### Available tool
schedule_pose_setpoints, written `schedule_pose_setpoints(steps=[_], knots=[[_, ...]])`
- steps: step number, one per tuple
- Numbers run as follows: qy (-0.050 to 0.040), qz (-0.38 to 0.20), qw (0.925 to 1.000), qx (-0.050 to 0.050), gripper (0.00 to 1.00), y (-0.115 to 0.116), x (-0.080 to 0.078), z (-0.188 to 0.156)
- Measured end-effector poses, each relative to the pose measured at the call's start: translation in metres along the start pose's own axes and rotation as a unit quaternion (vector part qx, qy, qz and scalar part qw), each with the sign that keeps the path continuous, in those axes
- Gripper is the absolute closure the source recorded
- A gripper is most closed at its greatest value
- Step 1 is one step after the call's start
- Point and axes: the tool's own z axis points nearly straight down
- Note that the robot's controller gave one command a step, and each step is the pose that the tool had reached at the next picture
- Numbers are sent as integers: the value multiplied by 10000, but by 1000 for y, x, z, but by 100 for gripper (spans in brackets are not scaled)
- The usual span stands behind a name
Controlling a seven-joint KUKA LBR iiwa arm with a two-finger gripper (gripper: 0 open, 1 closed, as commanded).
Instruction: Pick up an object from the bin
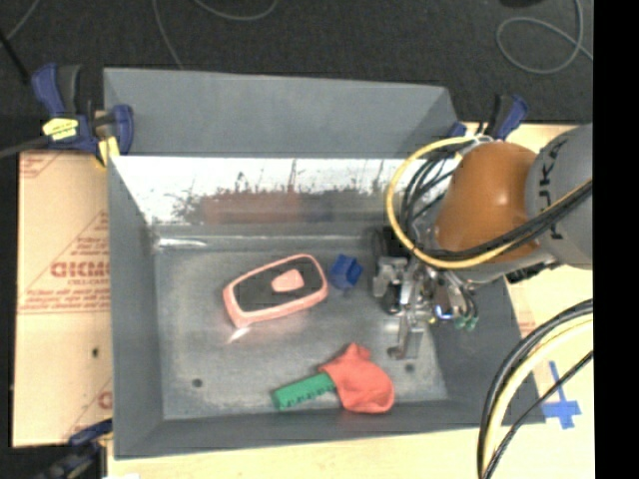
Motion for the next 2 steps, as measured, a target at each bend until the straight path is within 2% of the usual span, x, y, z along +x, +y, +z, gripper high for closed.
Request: schedule_pose_setpoints(steps=[1,2], knots=[[-30,-9,10000,3,0,0,-1,-4],[-48,-251,9997,11,0,20,21,31]])
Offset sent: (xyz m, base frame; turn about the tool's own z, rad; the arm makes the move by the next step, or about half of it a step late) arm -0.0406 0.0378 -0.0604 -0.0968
